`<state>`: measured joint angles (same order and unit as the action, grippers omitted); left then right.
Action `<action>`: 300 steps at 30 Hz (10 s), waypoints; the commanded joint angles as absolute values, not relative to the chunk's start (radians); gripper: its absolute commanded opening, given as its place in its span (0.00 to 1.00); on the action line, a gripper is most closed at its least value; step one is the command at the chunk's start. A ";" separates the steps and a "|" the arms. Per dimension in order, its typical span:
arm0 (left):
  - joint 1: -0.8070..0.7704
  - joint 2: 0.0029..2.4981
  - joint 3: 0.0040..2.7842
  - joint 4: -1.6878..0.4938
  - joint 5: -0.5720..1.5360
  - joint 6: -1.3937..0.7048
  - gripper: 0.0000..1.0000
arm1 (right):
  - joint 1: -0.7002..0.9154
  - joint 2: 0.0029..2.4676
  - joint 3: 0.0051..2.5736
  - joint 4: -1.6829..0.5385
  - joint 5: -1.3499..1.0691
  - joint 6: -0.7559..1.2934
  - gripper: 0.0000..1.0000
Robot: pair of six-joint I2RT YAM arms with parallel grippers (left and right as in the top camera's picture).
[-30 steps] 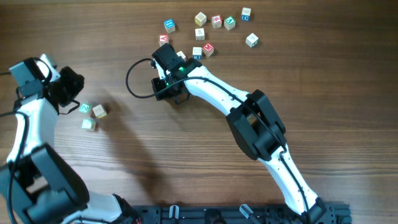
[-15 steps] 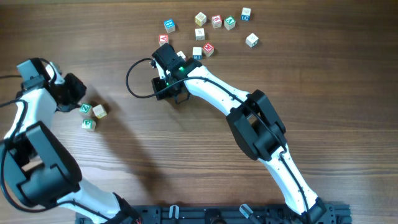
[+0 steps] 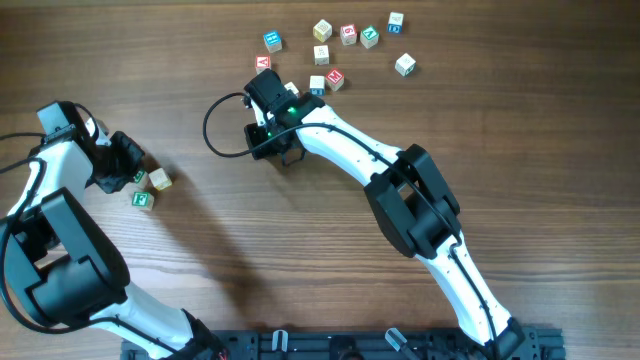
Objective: Form a circle
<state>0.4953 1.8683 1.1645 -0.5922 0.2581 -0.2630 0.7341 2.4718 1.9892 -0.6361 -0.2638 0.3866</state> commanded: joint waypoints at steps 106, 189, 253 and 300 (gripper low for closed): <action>0.553 1.931 1.280 -0.710 0.138 -0.455 0.04 | 0.731 2.478 1.982 -0.668 -0.172 0.366 0.11; 0.451 1.931 1.280 -0.804 0.248 -0.453 0.04 | 0.732 2.478 1.982 -0.668 -0.164 0.366 0.12; 0.459 1.261 1.280 -1.150 0.036 -0.299 1.00 | 0.603 2.464 1.982 -0.849 0.052 0.317 1.00; 0.464 1.326 1.280 -0.883 0.076 -0.299 0.88 | 0.972 2.562 1.970 -0.105 -0.241 1.624 0.05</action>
